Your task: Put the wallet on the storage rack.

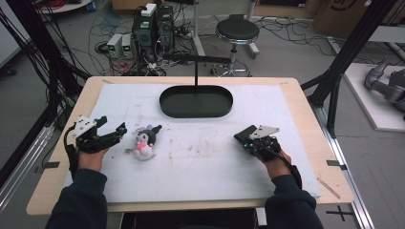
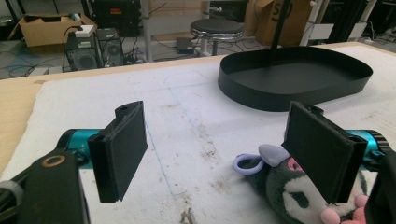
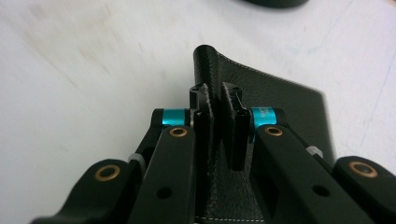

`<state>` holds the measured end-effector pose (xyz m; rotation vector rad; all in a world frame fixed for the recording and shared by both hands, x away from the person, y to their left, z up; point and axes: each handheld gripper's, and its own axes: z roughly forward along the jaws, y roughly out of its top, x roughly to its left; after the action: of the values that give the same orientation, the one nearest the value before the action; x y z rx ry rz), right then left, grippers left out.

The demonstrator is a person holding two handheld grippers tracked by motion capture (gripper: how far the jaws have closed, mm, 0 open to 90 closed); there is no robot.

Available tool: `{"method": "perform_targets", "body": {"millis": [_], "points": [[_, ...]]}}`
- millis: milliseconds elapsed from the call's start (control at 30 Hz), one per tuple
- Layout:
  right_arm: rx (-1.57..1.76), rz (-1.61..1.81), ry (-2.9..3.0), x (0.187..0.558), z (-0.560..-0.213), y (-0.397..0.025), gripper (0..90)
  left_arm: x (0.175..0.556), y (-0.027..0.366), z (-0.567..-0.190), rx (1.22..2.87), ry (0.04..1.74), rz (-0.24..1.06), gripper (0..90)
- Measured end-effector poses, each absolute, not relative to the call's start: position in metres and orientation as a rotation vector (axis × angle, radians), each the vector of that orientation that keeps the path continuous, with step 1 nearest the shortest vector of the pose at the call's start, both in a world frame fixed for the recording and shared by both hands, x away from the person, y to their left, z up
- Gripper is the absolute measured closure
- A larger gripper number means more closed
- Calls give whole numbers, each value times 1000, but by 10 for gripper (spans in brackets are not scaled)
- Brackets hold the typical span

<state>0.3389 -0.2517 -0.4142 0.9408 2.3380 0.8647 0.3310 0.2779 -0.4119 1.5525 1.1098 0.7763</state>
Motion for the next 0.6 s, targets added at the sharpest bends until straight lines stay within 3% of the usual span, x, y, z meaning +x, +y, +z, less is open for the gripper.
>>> {"method": "perform_targets", "body": {"millis": [233, 367, 600], "points": [[1014, 1200, 2259, 330, -373, -259, 851, 331, 278, -412, 1549, 1108, 775, 211], [1159, 1311, 2208, 331, -369, -276, 851, 331, 279, -412, 1546, 1110, 773, 211], [1197, 1235, 2078, 337, -365, -294, 851, 331, 279, -412, 1549, 1112, 772, 211]]}}
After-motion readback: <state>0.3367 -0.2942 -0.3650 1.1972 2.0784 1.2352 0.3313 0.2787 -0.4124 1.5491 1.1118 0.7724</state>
